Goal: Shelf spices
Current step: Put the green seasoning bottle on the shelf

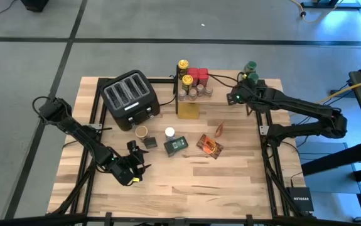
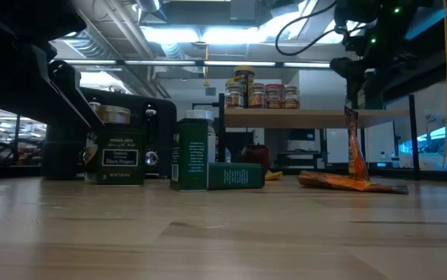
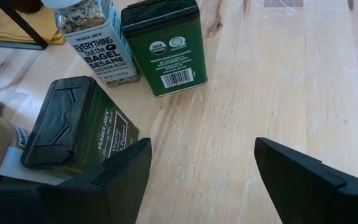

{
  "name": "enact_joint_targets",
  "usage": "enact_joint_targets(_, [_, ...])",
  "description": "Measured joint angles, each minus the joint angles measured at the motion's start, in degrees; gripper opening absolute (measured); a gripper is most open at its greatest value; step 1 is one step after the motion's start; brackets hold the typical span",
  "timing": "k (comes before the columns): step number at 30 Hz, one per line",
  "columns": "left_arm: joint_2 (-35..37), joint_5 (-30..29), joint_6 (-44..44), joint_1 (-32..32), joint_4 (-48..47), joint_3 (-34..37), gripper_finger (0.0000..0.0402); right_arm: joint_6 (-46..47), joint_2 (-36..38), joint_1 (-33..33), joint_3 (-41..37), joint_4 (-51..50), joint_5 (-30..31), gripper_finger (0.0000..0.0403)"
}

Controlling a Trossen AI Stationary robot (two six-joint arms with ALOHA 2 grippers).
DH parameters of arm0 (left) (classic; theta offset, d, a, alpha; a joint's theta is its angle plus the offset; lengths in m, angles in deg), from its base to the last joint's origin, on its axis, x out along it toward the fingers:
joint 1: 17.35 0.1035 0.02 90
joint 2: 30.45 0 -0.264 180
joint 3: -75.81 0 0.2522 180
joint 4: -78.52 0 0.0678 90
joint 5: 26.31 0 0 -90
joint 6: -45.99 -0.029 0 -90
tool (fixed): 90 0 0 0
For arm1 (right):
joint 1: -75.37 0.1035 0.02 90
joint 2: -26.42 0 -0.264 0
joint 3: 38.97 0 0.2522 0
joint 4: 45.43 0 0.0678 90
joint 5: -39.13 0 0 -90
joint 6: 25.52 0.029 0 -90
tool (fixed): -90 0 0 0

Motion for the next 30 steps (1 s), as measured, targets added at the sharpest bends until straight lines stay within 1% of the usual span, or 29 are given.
enact_joint_targets(5, [0.0, 0.0, 0.1, 0.0, 0.0, 0.0, 0.0279, -0.7, -1.7, -0.3, 0.0, 0.5, 1.7, 0.0266])
enact_joint_targets(11, [0.0, 0.0, 0.1, 0.0, 0.0, 0.0, 0.0279, -1.4, -2.0, -2.0, 0.0, 0.5, 1.8, 0.0266])
enact_joint_targets(24, [0.0, 0.0, 0.1, 0.0, 0.0, 0.0, 0.0279, -3.7, -2.0, -1.9, 0.0, 0.3, 2.9, 0.0266])
enact_joint_targets(30, [0.0, 0.0, 0.1, 0.0, 0.0, 0.0, 0.0279, -3.8, -2.0, -1.9, 0.0, -1.2, 4.3, 0.0266])
